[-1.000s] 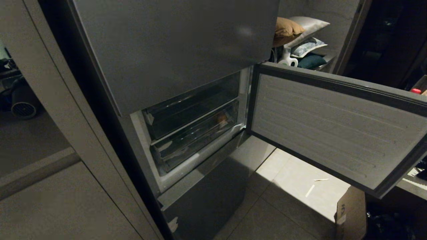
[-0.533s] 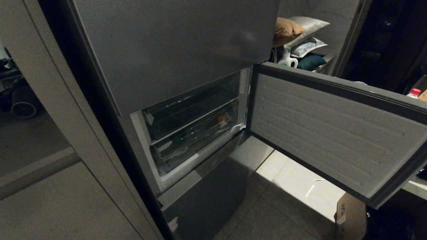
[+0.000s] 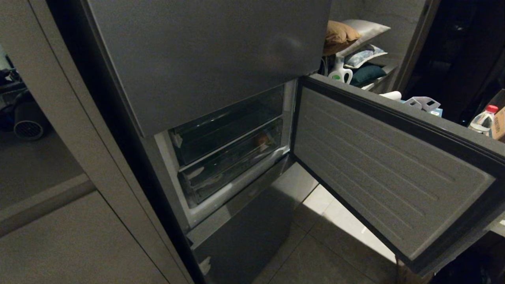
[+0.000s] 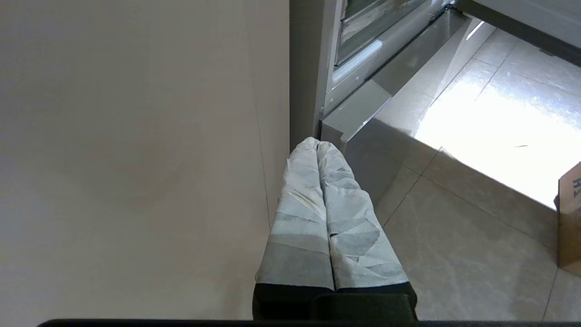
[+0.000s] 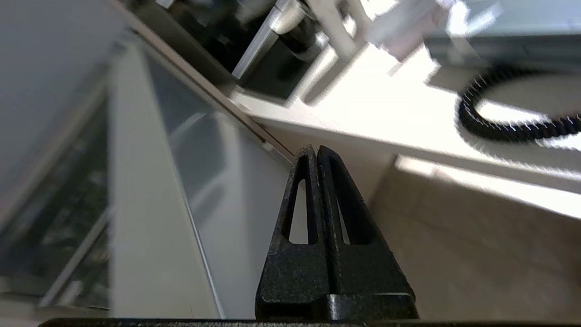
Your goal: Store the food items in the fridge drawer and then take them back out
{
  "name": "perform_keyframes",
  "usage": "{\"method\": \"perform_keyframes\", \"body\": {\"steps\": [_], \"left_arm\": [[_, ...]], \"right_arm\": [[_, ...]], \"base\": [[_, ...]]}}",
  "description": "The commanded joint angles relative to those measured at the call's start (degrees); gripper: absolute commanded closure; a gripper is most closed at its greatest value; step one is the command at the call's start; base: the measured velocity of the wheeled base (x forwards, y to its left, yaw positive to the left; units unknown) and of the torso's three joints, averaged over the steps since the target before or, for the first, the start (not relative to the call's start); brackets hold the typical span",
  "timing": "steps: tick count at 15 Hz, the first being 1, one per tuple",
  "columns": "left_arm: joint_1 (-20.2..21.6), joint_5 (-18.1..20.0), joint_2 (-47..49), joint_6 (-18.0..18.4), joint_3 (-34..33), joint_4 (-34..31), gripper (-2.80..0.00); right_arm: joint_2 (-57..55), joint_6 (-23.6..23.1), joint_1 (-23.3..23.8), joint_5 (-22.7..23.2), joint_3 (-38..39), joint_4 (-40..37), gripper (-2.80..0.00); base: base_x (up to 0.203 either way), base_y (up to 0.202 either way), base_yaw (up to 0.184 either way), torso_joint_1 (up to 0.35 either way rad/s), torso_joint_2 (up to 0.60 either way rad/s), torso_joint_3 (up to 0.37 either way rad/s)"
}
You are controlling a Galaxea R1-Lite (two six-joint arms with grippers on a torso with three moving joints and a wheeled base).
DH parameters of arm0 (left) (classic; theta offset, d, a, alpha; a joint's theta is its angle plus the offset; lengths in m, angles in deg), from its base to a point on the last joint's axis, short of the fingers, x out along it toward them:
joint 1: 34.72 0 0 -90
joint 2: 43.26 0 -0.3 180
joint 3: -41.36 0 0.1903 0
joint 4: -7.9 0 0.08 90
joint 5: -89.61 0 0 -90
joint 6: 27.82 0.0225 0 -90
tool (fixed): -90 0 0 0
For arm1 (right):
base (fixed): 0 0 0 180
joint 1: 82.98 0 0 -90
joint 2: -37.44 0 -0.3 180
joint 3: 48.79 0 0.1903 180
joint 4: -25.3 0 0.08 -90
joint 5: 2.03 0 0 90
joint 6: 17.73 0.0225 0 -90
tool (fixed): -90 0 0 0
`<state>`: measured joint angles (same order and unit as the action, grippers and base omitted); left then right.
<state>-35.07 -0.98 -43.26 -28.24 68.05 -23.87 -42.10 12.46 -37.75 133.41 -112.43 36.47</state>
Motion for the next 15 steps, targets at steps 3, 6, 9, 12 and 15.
{"method": "perform_keyframes", "body": {"steps": [3, 6, 9, 12, 15], "left_arm": [[0.1, 0.0, 0.1, 0.0, 0.0, 0.0, 0.0], [0.0, 0.0, 0.1, 0.0, 0.0, 0.0, 0.0], [0.0, 0.0, 0.1, 0.0, 0.0, 0.0, 0.0], [0.0, 0.0, 0.1, 0.0, 0.0, 0.0, 0.0], [0.0, 0.0, 0.1, 0.0, 0.0, 0.0, 0.0]], "right_arm": [[7.8, 3.6, 0.1, 1.6, -1.3, 0.3, 0.0], [8.5, 5.3, 0.0, 4.7, -0.9, 0.1, 0.0], [4.0, 6.3, -1.3, 6.2, -1.6, 0.1, 0.0], [-1.5, 4.6, -6.4, 5.2, -1.5, -0.6, 0.0], [-4.7, -0.7, -15.4, -4.3, 1.0, -1.1, 0.0]], "base": [[0.0, 0.0, 0.0, 0.0, 0.0, 0.0], [0.0, 0.0, 0.0, 0.0, 0.0, 0.0], [0.0, 0.0, 0.0, 0.0, 0.0, 0.0], [0.0, 0.0, 0.0, 0.0, 0.0, 0.0], [0.0, 0.0, 0.0, 0.0, 0.0, 0.0]]}}
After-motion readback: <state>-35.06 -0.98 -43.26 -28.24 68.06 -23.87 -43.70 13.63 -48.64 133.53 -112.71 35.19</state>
